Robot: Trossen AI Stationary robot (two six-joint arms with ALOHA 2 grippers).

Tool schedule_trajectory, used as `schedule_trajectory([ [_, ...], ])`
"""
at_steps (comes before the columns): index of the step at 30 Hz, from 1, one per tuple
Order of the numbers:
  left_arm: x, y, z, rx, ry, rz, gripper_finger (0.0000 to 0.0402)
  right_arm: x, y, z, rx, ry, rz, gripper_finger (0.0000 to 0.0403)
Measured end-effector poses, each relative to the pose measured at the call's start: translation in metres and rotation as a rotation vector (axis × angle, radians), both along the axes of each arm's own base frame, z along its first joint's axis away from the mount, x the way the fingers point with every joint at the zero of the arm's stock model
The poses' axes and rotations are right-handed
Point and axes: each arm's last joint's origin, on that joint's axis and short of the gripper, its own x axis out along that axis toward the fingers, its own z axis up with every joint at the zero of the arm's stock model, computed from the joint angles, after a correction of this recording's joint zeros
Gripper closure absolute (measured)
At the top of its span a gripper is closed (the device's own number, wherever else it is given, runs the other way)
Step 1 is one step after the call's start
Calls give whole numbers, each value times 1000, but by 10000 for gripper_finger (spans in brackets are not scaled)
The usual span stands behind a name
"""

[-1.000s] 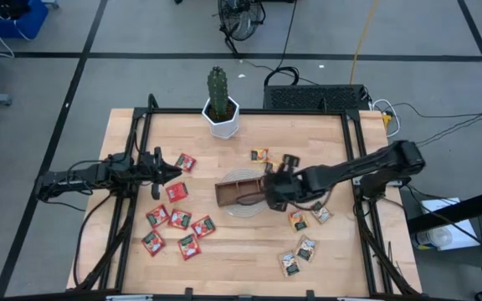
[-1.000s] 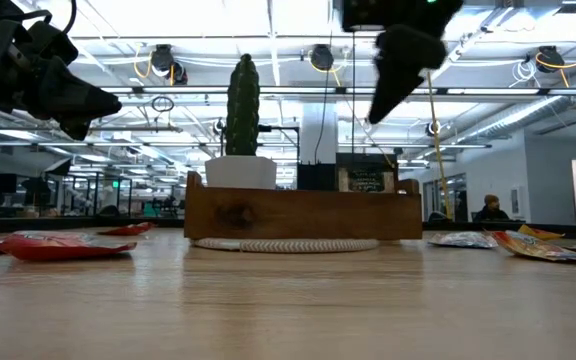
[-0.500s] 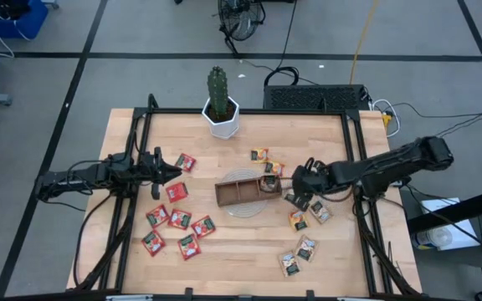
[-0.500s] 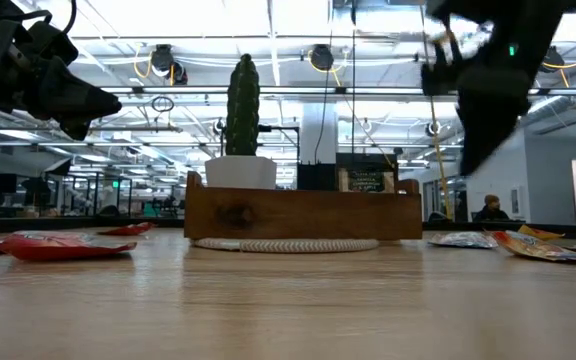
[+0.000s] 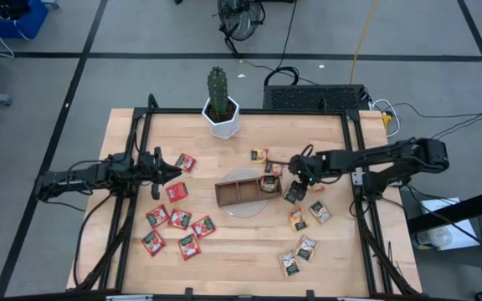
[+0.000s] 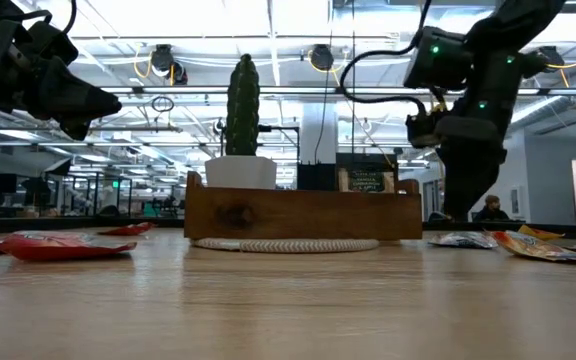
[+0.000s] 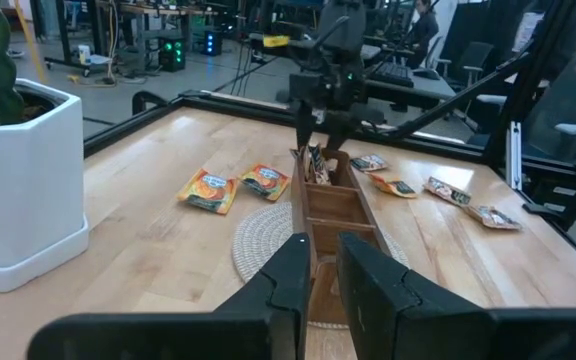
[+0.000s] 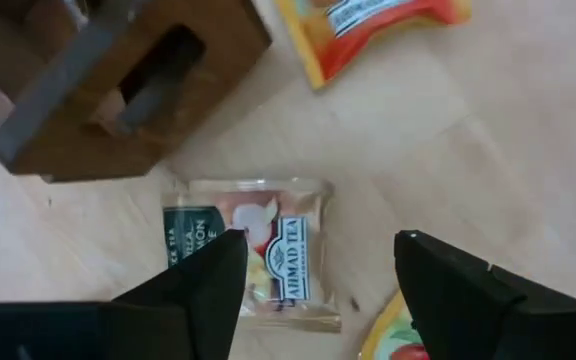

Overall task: Pick & Place Tea
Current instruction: Put the brown tea bag into the right section of the wooden organizer

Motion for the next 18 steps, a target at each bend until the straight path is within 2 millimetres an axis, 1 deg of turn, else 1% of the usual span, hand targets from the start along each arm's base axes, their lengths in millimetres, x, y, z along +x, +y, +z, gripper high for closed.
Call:
schedule_trajectory([
  [7, 0, 0, 0, 0, 0, 1, 344, 6, 1, -21, 67, 81, 44, 167],
  [12, 0, 0, 0, 0, 0, 0, 344, 8, 2, -30, 91, 125, 48, 173],
  [15, 0, 0, 0, 0, 0, 0, 344, 7, 1, -34, 85, 158, 44, 189],
  [18, 0, 0, 0, 0, 0, 0, 344, 5, 1, -36, 77, 186, 54, 221],
])
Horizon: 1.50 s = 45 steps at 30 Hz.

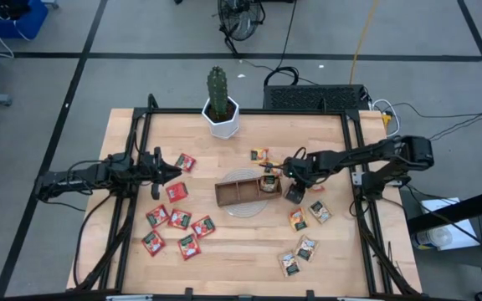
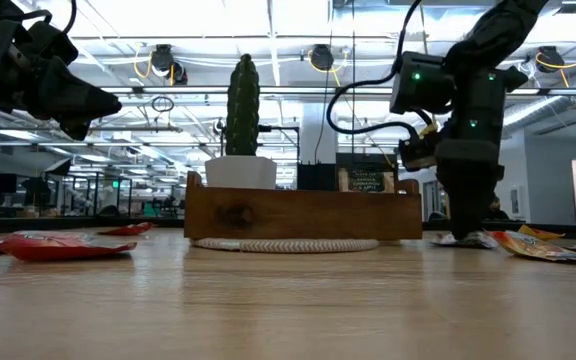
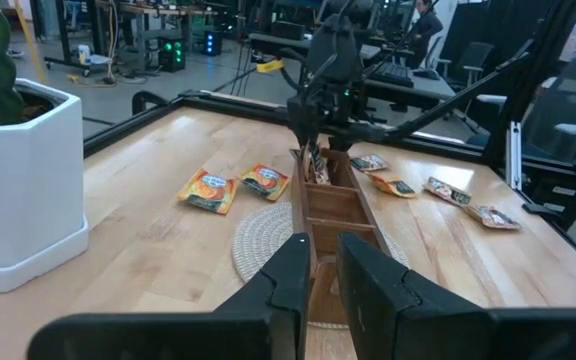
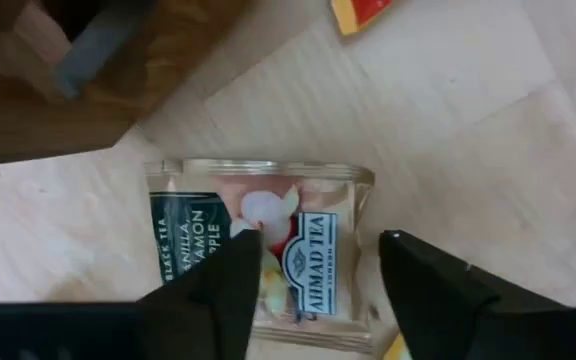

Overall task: Pick & Place Tea
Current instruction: Put the brown tea bag into the right section of the wooden organizer

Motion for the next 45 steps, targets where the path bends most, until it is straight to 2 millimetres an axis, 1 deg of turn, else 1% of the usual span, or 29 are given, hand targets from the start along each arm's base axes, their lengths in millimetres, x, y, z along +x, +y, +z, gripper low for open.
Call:
schedule_trajectory([
  [2, 0, 0, 0, 0, 0, 0, 344, -1, 0, -1, -3, 13, 0, 252],
  [8, 0, 0, 0, 0, 0, 0, 344, -2, 0, -1, 6, 16, 1, 367],
  [10, 0, 0, 0, 0, 0, 0, 344, -2, 0, -1, 8, 17, 2, 390],
  [14, 0, 0, 0, 0, 0, 0, 344, -2, 0, 4, 6, -8, -10, 390],
  [19, 0, 0, 0, 0, 0, 0, 344, -8, 6, 23, -41, -79, -40, 397],
  [25, 0, 0, 0, 0, 0, 0, 344, -12, 20, 61, -194, -325, -102, 398],
  [29, 0, 0, 0, 0, 0, 0, 344, -5, 36, 80, -332, -545, -120, 398],
  [32, 0, 0, 0, 0, 0, 0, 344, 0, 49, 86, -402, -633, -99, 399],
  [35, 0, 0, 0, 0, 0, 0, 344, 2, 55, 86, -428, -649, -91, 399],
  [40, 0, 0, 0, 0, 0, 0, 344, 2, 57, 87, -446, -664, -102, 399],
  [43, 0, 0, 0, 0, 0, 0, 344, 7, 57, 92, -485, -737, -123, 399],
  [45, 0, 0, 0, 0, 0, 0, 344, 15, 58, 95, -510, -798, -117, 399],
])
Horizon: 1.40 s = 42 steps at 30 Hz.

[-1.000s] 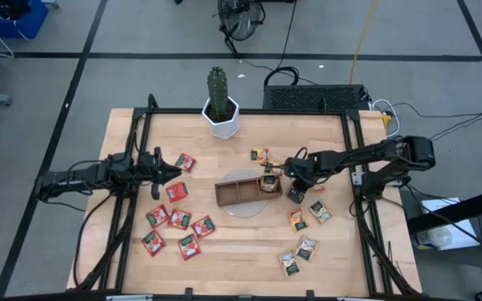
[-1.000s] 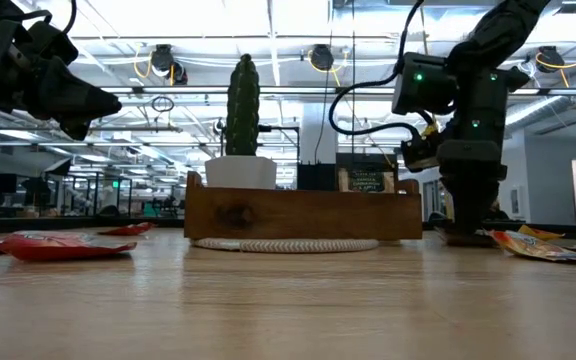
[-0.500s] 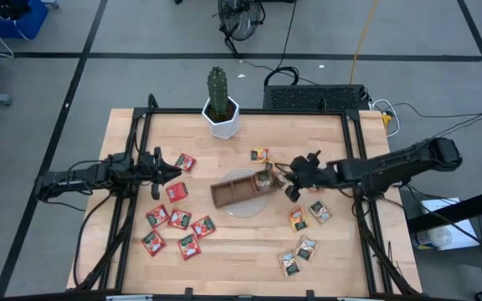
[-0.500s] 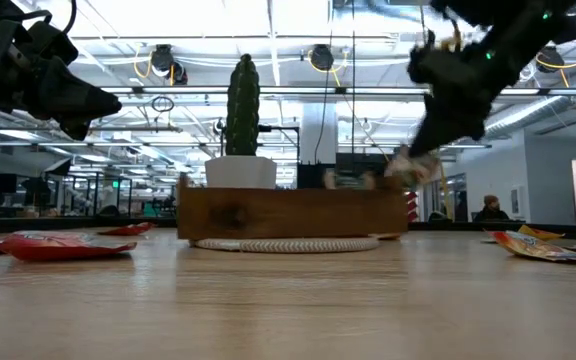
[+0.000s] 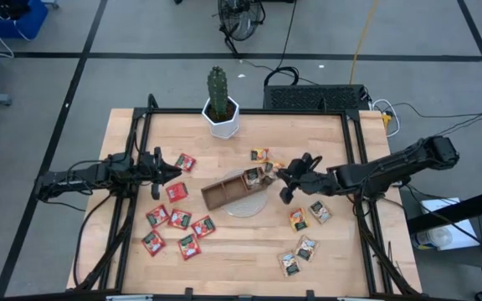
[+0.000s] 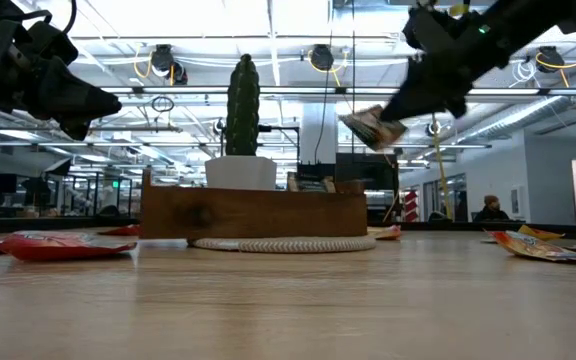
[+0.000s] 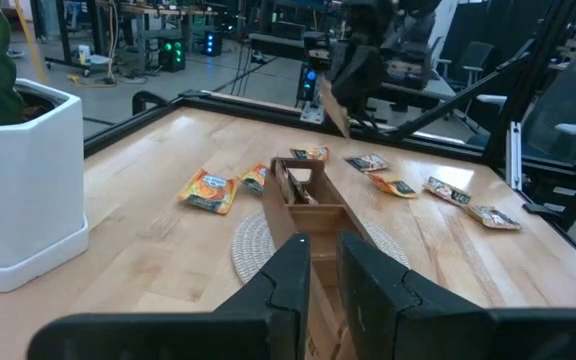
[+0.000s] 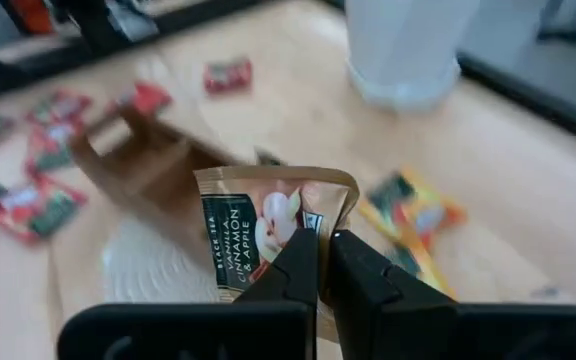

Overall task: Pick & Place Tea
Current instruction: Put the brown tea bag into the right section of the wooden organizer

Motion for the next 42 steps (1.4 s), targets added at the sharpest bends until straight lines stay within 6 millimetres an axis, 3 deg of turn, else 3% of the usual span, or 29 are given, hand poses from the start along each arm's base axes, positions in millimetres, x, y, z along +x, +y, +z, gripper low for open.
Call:
schedule_trajectory([
  [4, 0, 0, 0, 0, 0, 0, 344, 19, 3, -7, -54, -63, -9, 399],
  [12, 0, 0, 0, 0, 0, 0, 344, 56, 17, -61, -163, -153, -120, 399],
  [17, 0, 0, 0, 0, 0, 0, 344, 63, 26, -70, -267, -220, -215, 399],
  [24, 0, 0, 0, 0, 0, 0, 344, 61, 35, -94, -351, -154, -293, 398],
  [42, 0, 0, 0, 0, 0, 0, 344, 59, 42, -74, -538, -62, -190, 254],
])
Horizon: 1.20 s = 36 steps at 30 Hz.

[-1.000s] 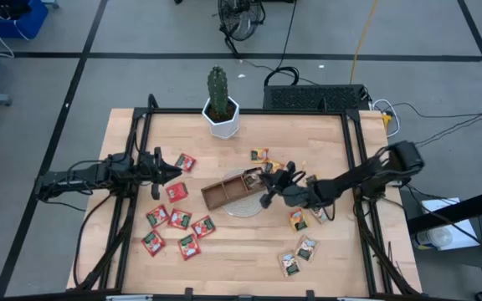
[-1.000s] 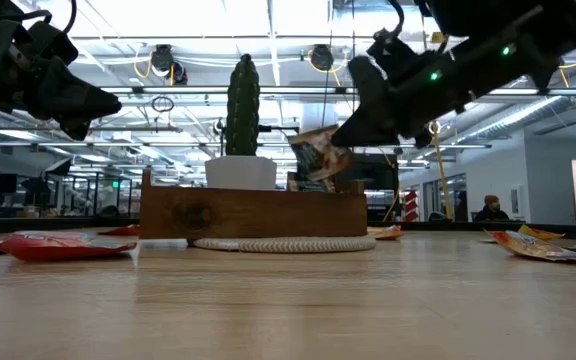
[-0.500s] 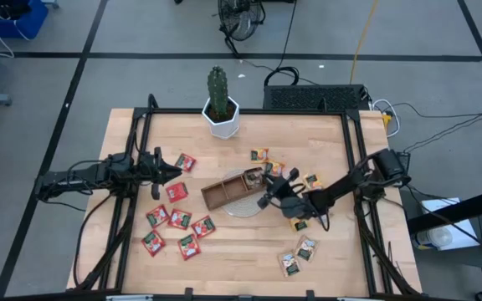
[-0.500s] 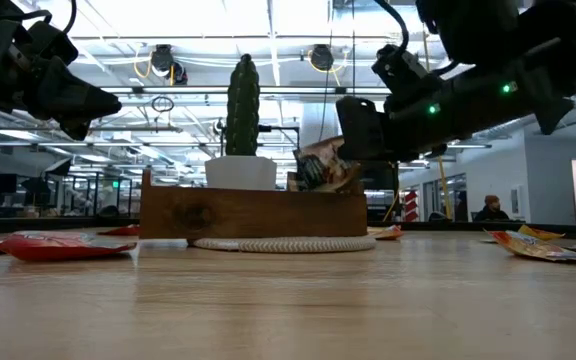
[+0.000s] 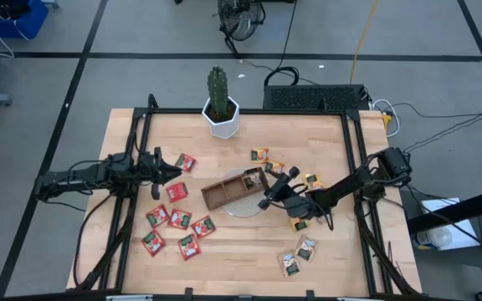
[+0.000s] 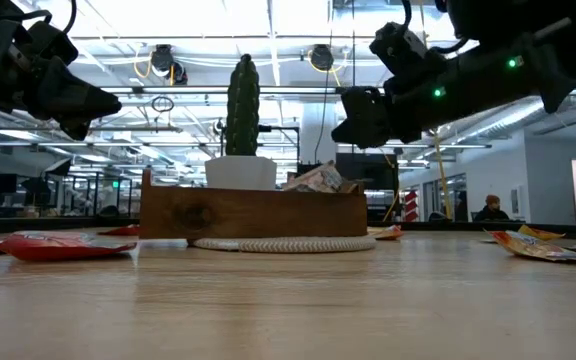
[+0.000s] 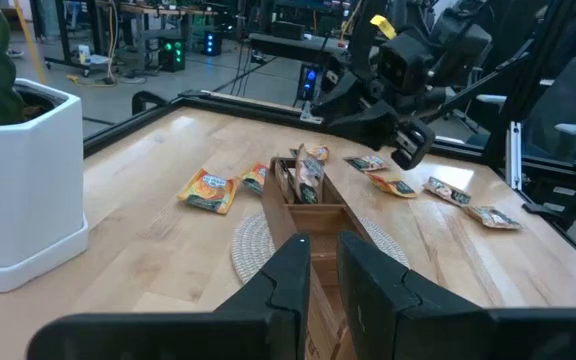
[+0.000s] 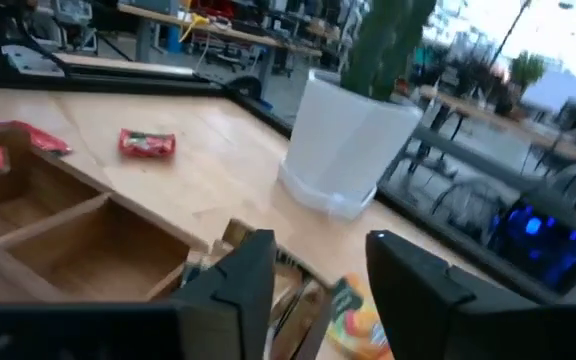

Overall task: Pick & Place Tea
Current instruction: Put the brown tea bag into the right section of the wooden organizer

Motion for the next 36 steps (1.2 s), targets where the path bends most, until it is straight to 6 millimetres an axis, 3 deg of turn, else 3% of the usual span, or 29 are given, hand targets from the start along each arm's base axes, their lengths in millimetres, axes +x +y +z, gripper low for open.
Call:
schedule_trajectory([
  [4, 0, 0, 0, 0, 0, 0, 344, 6, -1, 17, -77, 75, 145, 243],
  [6, 0, 0, 0, 0, 0, 0, 344, 12, -8, 37, -32, 117, 243, 242],
  [10, 0, 0, 0, 0, 0, 0, 344, 27, -40, 80, 314, 337, 385, 250],
  [14, 0, 0, 0, 0, 0, 0, 344, 36, -69, 100, 566, 580, 391, 250],
  [20, 0, 0, 0, 0, 0, 0, 344, 51, -91, 100, 679, 751, 417, 249],
  [29, 0, 0, 0, 0, 0, 0, 344, 60, -111, 88, 721, 749, 424, 257],
  [36, 0, 0, 0, 0, 0, 0, 344, 59, -115, 87, 720, 755, 419, 259],
])
